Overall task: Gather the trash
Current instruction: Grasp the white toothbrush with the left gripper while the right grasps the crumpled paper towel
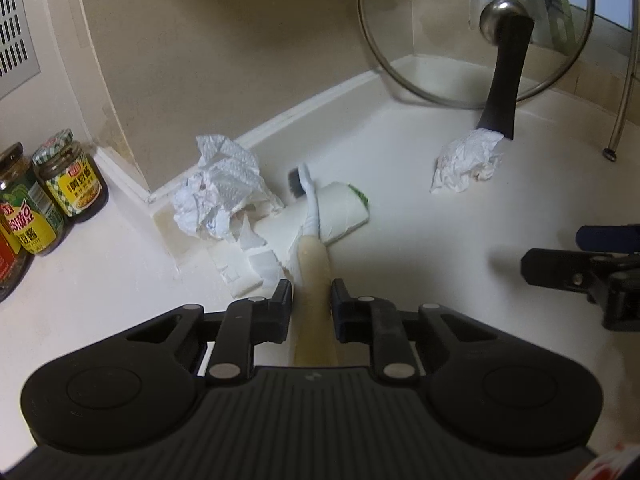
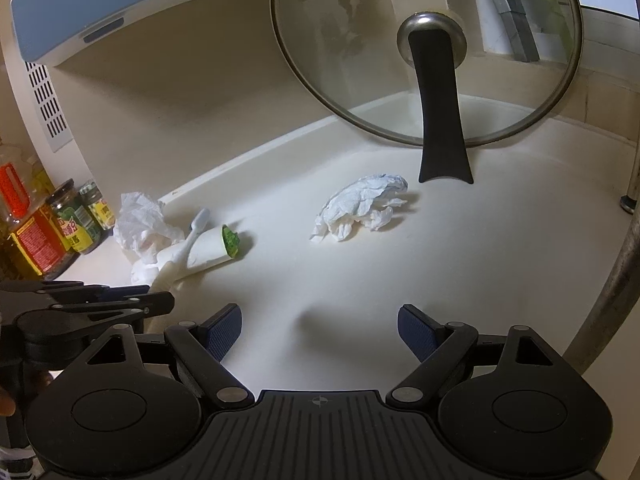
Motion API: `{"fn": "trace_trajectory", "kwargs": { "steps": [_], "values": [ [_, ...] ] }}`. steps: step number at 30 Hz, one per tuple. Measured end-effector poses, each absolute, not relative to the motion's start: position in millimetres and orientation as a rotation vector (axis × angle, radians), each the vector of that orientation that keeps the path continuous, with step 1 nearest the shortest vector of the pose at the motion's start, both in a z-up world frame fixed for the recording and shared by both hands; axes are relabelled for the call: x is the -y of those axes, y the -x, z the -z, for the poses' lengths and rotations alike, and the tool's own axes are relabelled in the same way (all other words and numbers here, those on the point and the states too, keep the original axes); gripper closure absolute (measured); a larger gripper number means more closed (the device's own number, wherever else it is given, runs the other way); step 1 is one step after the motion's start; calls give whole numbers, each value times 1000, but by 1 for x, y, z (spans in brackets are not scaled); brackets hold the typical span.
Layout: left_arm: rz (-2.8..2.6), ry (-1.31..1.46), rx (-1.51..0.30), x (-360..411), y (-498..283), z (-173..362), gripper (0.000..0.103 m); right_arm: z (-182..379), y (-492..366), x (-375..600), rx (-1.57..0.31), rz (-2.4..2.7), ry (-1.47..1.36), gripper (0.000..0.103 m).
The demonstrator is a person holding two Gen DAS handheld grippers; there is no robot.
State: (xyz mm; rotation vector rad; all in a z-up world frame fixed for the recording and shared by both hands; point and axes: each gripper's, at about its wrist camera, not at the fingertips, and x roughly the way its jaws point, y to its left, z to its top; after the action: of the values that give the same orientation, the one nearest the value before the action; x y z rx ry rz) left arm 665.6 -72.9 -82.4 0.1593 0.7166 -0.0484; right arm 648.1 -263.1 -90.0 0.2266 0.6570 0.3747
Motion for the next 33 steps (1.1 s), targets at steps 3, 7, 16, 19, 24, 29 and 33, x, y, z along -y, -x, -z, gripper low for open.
{"fn": "trace_trajectory", "kwargs": {
  "steps": [3,7,16,19,24,29,33],
  "values": [
    [57,-161,-694,76,-663,78,85,90,-651,262,-643,-370,-221,17],
    [62,-149,-675,78,-662,74,85,88,-656,260,-624,-368,-213,17],
    [63,-125,-640,80,-668,64,86,81,-676,255,-566,-346,-205,17],
    [59,-108,-640,80,-674,65,86,80,-688,253,-548,-330,-192,17],
    [57,-100,-633,84,-682,65,86,81,-711,251,-521,-300,-196,17],
    [52,-89,-629,85,-692,64,86,83,-729,251,-517,-290,-200,17],
    [49,-79,-625,85,-700,63,86,87,-739,250,-528,-288,-186,17]
  ]
}}
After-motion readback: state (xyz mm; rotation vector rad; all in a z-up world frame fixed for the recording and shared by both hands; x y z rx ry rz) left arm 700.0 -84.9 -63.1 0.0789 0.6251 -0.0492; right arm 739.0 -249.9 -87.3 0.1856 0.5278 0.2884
